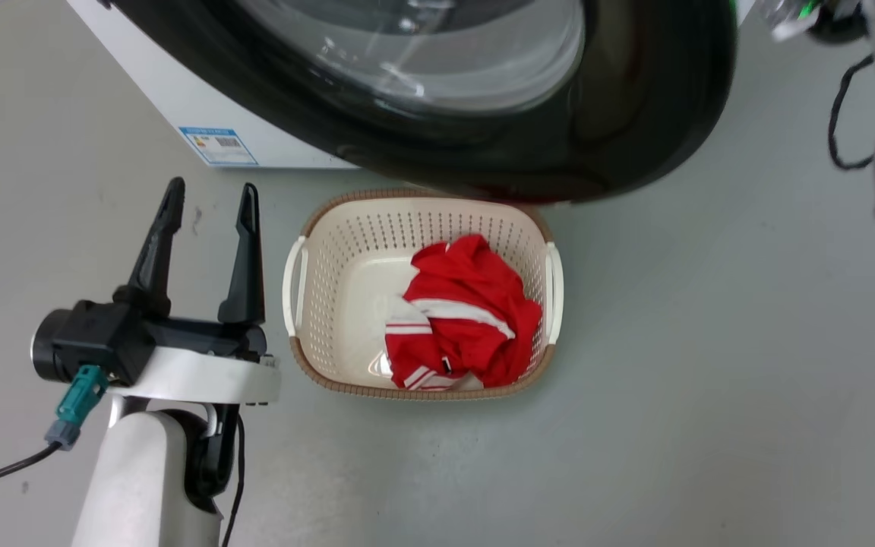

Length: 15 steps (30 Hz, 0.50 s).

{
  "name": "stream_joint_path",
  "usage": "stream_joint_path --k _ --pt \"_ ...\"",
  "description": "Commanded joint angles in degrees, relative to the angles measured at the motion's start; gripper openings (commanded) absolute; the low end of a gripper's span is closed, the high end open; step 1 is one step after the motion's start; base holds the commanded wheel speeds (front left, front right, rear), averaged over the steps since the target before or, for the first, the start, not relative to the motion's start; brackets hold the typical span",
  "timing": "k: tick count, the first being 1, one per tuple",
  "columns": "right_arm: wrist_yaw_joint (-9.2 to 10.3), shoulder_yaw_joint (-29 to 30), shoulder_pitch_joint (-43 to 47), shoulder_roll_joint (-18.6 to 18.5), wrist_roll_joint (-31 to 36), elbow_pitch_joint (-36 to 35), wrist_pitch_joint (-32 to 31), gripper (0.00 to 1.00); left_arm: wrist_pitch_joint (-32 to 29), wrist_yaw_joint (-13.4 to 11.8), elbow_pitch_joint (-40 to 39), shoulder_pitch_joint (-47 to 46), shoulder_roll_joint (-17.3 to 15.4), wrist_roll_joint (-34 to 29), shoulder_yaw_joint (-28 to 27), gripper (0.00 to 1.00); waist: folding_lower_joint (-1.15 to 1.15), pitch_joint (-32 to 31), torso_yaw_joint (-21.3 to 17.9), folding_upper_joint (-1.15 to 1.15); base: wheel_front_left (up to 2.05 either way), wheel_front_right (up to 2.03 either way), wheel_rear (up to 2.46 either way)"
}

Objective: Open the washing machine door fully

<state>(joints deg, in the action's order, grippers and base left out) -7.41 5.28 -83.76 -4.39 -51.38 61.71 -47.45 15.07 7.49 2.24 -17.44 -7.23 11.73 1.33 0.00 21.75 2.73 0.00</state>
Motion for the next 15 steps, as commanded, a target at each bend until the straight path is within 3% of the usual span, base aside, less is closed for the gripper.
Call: stream_joint_path --k 1,15 --pt "-0.14 -0.5 3.5 0.8 -0.7 -1.6 -2.1 0.0 0.1 0.0 0.4 1.2 0.1 -0.5 0.1 1.0 0.0 -2.9 -0.2 0.0 0.0 0.0 0.0" --pt "-0.13 -2.4 25.1 1.6 -8.4 -16.3 -13.9 0.0 0.1 0.0 3.3 8.0 1.4 -2.3 1.4 1.0 0.0 -13.7 0.6 0.0 0.0 0.0 0.0"
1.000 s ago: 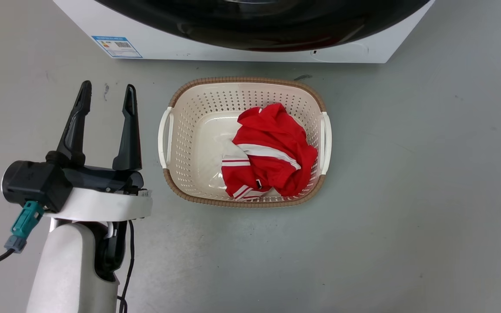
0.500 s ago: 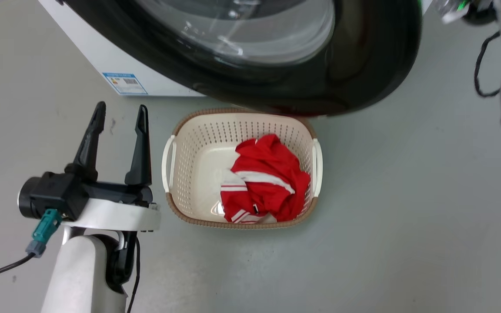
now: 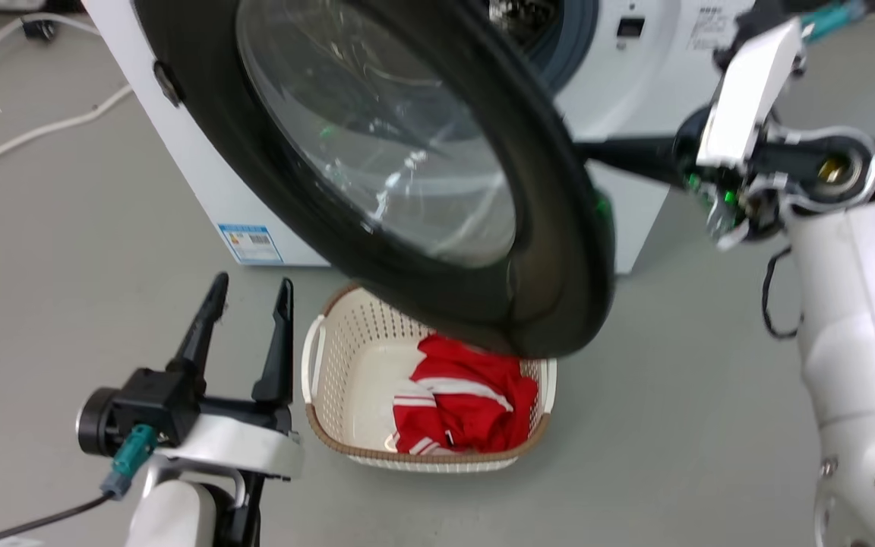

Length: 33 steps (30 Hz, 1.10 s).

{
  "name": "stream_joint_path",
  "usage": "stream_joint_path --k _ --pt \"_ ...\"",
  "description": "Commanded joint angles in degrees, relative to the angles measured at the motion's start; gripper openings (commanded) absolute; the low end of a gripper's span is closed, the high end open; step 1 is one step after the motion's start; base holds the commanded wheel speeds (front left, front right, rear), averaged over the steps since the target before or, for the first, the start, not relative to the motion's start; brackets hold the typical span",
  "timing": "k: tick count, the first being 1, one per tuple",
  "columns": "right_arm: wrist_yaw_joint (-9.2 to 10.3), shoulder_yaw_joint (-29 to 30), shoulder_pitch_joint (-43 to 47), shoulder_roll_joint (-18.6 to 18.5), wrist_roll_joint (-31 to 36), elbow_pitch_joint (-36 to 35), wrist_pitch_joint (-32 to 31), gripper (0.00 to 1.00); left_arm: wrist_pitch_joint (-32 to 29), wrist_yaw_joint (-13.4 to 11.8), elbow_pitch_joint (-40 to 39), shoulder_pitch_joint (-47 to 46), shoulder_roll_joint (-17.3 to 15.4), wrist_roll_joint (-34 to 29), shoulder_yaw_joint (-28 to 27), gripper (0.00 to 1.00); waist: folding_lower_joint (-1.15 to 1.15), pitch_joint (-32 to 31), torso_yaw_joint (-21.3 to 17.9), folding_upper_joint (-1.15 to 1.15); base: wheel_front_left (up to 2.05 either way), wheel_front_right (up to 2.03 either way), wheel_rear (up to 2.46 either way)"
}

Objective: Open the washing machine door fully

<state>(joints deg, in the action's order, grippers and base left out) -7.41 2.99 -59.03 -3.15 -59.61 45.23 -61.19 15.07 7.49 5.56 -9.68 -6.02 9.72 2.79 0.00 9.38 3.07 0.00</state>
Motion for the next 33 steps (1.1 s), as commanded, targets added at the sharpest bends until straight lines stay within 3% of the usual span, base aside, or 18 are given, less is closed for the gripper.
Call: stream_joint_path --k 1,6,14,24,33 --pt "-0.14 -0.8 1.9 0.4 -0.9 -0.9 -0.8 0.0 0.1 0.0 0.2 0.8 0.3 -0.5 0.1 1.0 0.0 -1.9 0.4 0.0 0.0 0.0 0.0" --pt "-0.14 -6.1 8.9 0.5 -8.8 -5.6 -1.7 0.0 0.1 0.0 1.2 2.8 1.0 -0.8 0.4 1.0 0.0 -4.9 1.1 0.0 0.0 0.0 0.0" --pt "-0.14 -17.8 16.2 0.4 -20.1 -11.0 3.0 0.0 0.1 0.0 1.8 4.7 1.7 -1.3 0.6 1.0 0.0 -7.4 1.8 0.0 0.0 0.0 0.0" --pt "-0.14 -30.9 19.0 0.4 -28.6 -15.1 11.6 0.0 0.1 0.0 1.8 5.1 2.2 -1.4 0.3 1.0 0.0 -7.5 2.3 0.0 0.0 0.0 0.0" --pt "-0.14 -36.3 21.7 0.4 -32.5 -17.2 19.6 0.0 0.1 0.0 2.0 5.8 2.5 -1.4 -0.3 1.0 0.0 -8.1 1.9 0.0 0.0 0.0 0.0"
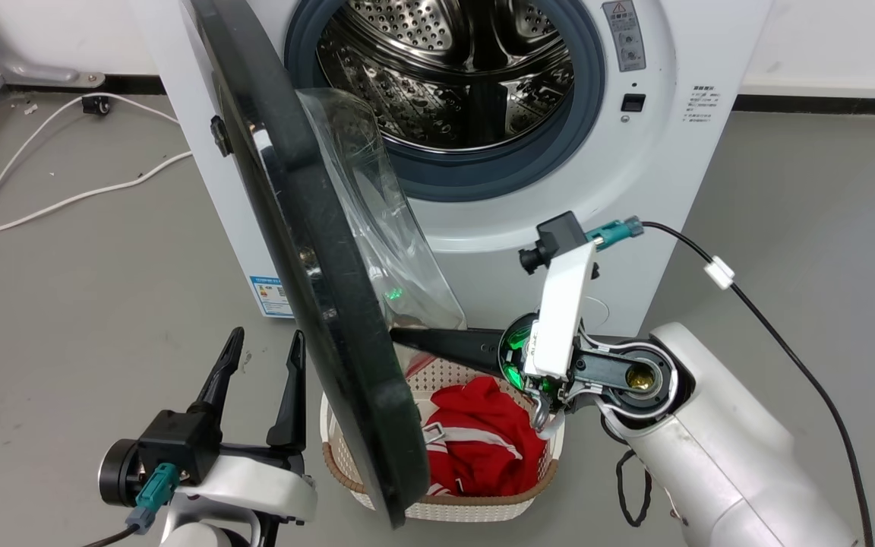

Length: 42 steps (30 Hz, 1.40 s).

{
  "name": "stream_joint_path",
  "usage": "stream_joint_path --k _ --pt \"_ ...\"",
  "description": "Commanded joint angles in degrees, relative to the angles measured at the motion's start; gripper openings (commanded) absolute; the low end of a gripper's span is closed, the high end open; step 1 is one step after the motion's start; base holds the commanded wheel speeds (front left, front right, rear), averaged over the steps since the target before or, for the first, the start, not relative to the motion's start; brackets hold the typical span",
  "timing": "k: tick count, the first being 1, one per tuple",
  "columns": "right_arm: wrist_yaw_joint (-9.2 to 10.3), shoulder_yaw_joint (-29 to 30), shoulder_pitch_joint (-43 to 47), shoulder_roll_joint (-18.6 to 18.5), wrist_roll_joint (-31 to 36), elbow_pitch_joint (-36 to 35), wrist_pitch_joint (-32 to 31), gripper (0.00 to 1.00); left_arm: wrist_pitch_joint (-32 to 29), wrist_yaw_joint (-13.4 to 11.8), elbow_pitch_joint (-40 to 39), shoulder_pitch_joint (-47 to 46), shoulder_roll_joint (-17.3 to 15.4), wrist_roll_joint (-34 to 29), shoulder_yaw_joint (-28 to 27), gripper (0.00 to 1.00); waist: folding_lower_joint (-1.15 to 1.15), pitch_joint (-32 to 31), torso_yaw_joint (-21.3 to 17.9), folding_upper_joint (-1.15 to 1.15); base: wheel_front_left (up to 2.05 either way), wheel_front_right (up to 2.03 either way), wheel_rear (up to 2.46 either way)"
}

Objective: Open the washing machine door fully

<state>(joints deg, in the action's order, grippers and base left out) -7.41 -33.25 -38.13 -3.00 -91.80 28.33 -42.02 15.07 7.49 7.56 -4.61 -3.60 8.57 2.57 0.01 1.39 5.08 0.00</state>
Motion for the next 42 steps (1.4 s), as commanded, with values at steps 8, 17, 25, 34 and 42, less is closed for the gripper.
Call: stream_joint_path --k 8,17,25,34,42 --pt "-0.14 6.1 5.7 0.1 2.4 -0.4 23.6 1.0 0.1 0.0 -0.1 1.5 0.3 -0.4 -0.5 1.0 -0.01 -0.9 -0.7 0.0 0.0 0.0 0.0" --pt "-0.14 16.5 16.3 -1.7 5.5 -2.0 47.1 1.0 0.1 0.0 0.2 2.1 0.4 -0.5 -1.0 1.0 -0.01 -1.5 -1.3 0.0 0.0 0.0 0.0" --pt "-0.14 26.6 25.3 -5.1 21.2 -5.8 57.1 1.0 0.1 0.0 0.2 2.7 0.5 -0.7 -2.1 1.0 -0.01 -1.7 -2.2 0.0 0.0 0.0 0.0" --pt "-0.08 41.2 33.5 -0.1 65.1 -25.6 57.2 1.0 0.1 0.0 0.1 1.9 0.5 -0.7 -2.7 1.0 -0.01 -1.5 -2.4 0.0 0.0 0.0 0.0" --pt "-0.07 38.5 39.0 0.2 83.6 -36.8 57.2 1.0 0.1 0.0 -0.1 1.3 0.6 -0.8 -3.3 1.0 -0.01 -1.4 -2.5 0.0 0.0 0.0 0.0"
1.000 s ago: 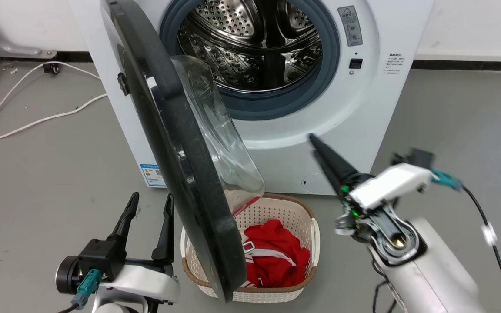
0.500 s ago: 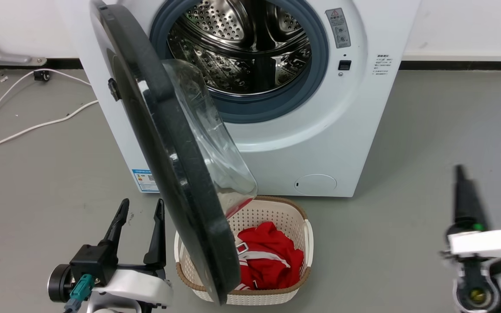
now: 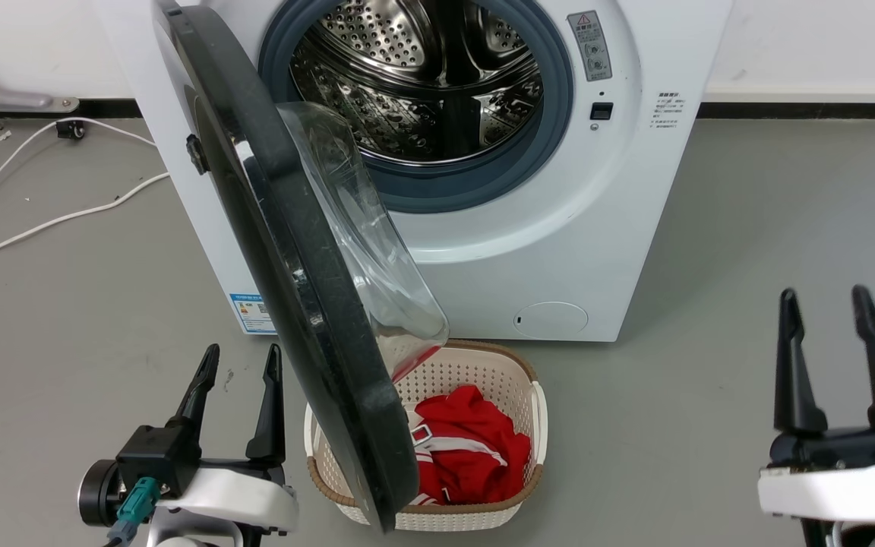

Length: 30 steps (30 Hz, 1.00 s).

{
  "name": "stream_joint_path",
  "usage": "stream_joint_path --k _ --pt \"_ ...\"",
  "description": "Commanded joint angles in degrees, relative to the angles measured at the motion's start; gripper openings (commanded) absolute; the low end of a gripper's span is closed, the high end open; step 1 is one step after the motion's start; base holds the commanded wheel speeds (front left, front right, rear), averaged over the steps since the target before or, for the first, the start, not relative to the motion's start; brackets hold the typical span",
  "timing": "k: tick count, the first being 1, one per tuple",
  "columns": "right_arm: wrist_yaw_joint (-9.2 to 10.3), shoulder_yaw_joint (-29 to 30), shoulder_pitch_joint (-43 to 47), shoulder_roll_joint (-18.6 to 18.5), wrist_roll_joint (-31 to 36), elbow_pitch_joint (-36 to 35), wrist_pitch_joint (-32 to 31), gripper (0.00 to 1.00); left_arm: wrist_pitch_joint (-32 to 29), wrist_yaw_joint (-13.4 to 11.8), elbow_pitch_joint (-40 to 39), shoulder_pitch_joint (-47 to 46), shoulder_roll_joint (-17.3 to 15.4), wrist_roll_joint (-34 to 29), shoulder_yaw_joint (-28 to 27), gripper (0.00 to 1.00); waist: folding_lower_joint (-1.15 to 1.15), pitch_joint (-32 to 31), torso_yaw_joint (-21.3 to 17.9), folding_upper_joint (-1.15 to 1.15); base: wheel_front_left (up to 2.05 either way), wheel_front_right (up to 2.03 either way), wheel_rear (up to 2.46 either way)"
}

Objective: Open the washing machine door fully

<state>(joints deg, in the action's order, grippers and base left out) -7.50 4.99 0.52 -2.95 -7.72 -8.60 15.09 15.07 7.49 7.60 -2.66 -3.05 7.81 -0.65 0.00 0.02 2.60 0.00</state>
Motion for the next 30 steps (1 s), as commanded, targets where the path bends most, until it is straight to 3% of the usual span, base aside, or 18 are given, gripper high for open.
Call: stream_joint_path --k 1,9,25,26,28,30 --pt "0.02 -0.2 1.1 0.1 -0.5 -0.3 0.1 1.0 0.1 0.0 -0.2 -0.7 0.0 -0.1 -0.2 1.0 0.0 0.0 -0.1 0.0 0.0 0.0 0.0" --pt "0.02 -1.5 5.2 0.1 5.8 1.2 0.1 1.0 0.1 0.0 -0.3 -0.9 0.1 -0.5 -0.7 1.0 0.0 0.3 -0.5 0.0 0.0 0.0 0.0" --pt "0.02 -0.9 3.8 0.1 2.6 5.6 0.1 1.0 0.1 0.0 -0.8 -0.7 0.1 -0.8 -0.8 1.0 0.0 0.5 -1.2 0.0 0.0 0.0 0.0" --pt "0.02 -0.8 3.8 0.1 2.5 5.7 0.1 1.0 0.1 0.0 -0.9 -0.8 0.1 -0.8 -0.7 0.59 0.0 0.5 -1.2 0.0 0.0 0.0 0.0" --pt "0.02 -0.7 3.8 0.1 2.4 5.7 0.1 1.0 0.1 0.0 -1.1 -0.7 0.0 -0.9 -0.6 0.0 0.0 0.4 -1.2 0.0 0.0 0.0 0.0" --pt "0.02 -0.7 3.8 0.1 2.1 5.8 0.1 1.0 0.1 0.0 -1.4 -0.6 -0.1 -0.9 -0.6 0.0 0.0 0.4 -1.3 0.0 0.0 0.0 0.0"
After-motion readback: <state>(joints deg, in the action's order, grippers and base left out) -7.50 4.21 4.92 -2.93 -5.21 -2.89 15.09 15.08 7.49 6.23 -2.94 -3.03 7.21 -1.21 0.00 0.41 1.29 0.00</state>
